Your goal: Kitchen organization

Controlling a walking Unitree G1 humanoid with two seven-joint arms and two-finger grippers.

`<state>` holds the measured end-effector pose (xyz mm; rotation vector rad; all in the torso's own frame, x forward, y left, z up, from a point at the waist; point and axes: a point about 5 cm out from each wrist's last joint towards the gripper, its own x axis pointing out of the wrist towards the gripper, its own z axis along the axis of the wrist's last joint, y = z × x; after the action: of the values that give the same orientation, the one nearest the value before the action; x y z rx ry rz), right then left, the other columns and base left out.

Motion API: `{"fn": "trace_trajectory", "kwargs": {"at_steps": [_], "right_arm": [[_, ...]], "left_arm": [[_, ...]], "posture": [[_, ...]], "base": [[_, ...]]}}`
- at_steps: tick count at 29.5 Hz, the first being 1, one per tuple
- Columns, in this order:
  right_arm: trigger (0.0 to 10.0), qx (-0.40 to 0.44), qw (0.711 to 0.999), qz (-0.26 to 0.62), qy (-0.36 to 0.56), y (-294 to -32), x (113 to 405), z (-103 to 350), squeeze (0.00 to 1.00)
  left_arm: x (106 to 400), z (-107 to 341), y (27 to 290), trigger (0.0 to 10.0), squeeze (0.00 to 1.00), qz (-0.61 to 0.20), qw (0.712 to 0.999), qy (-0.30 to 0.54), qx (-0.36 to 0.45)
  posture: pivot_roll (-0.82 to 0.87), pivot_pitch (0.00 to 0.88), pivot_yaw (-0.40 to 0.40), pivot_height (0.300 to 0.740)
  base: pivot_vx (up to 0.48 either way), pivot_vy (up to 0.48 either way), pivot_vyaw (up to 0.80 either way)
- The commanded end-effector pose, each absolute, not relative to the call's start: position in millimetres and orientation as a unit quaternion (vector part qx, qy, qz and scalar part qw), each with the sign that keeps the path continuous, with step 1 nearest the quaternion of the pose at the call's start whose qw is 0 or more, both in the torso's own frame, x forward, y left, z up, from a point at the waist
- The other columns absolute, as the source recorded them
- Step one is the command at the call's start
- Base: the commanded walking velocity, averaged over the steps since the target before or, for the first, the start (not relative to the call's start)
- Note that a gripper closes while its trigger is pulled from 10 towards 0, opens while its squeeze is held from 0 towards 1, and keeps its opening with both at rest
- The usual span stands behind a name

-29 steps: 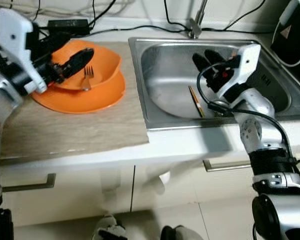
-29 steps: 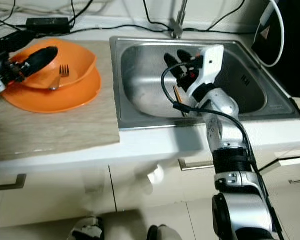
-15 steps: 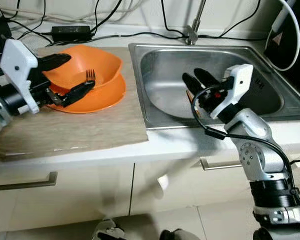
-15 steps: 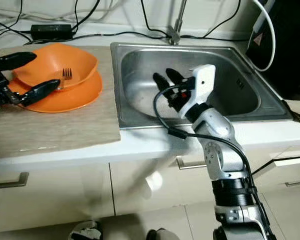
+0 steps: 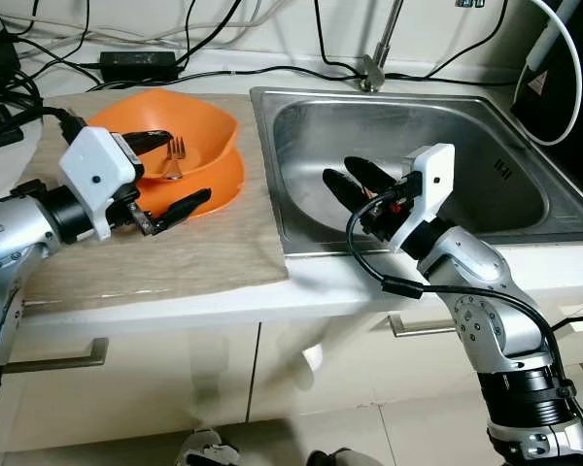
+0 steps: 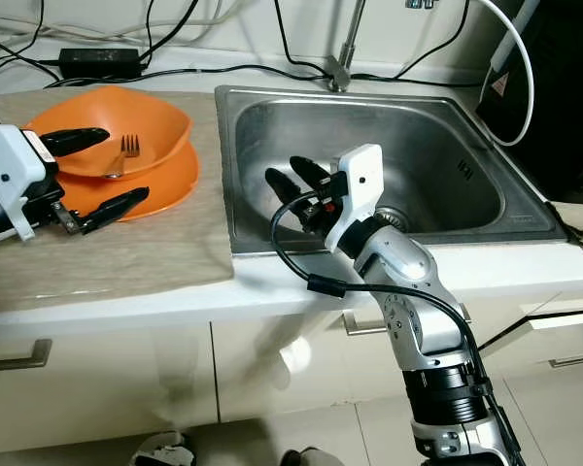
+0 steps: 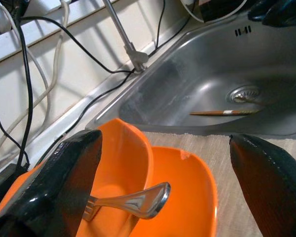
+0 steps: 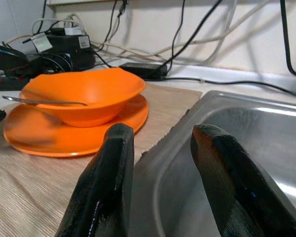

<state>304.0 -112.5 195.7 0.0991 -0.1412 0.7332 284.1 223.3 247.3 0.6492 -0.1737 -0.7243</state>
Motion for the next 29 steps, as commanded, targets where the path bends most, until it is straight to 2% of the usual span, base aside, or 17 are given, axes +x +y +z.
{"fn": "trace_trajectory", "kwargs": {"at_steps": [1, 5, 7, 12, 29], "right_arm": [[10.0, 0.036, 0.926, 0.371, -0.061, -111, 300, 195, 0.00], [10.0, 0.039, 0.904, 0.425, -0.037, -105, 289, 190, 0.00], [10.0, 0.056, 0.881, 0.469, -0.020, -102, 277, 186, 0.00], [10.0, 0.047, 0.861, 0.507, -0.005, -100, 265, 181, 0.00], [10.0, 0.049, 0.866, 0.498, -0.001, -104, 269, 185, 0.00]], "left_arm": [[292, 244, 219, 10.0, 0.00, -0.340, 0.877, -0.089, 0.327], [300, 242, 220, 10.0, 0.00, -0.322, 0.880, -0.098, 0.335], [303, 241, 222, 10.0, 0.00, -0.316, 0.879, -0.104, 0.342], [302, 236, 226, 10.0, 0.00, -0.316, 0.880, -0.101, 0.339], [313, 219, 239, 10.0, 0.00, -0.308, 0.893, -0.093, 0.317]], "posture": [[0.08, 0.045, -0.090, 0.740], [0.07, 0.045, -0.088, 0.740], [0.07, 0.041, -0.087, 0.740], [0.06, 0.039, -0.085, 0.740], [0.06, 0.033, -0.083, 0.740]], "base": [[0.000, 0.000, 0.00], [0.000, 0.000, 0.00], [0.000, 0.000, 0.00], [0.000, 0.000, 0.00], [0.000, 0.000, 0.00]]}}
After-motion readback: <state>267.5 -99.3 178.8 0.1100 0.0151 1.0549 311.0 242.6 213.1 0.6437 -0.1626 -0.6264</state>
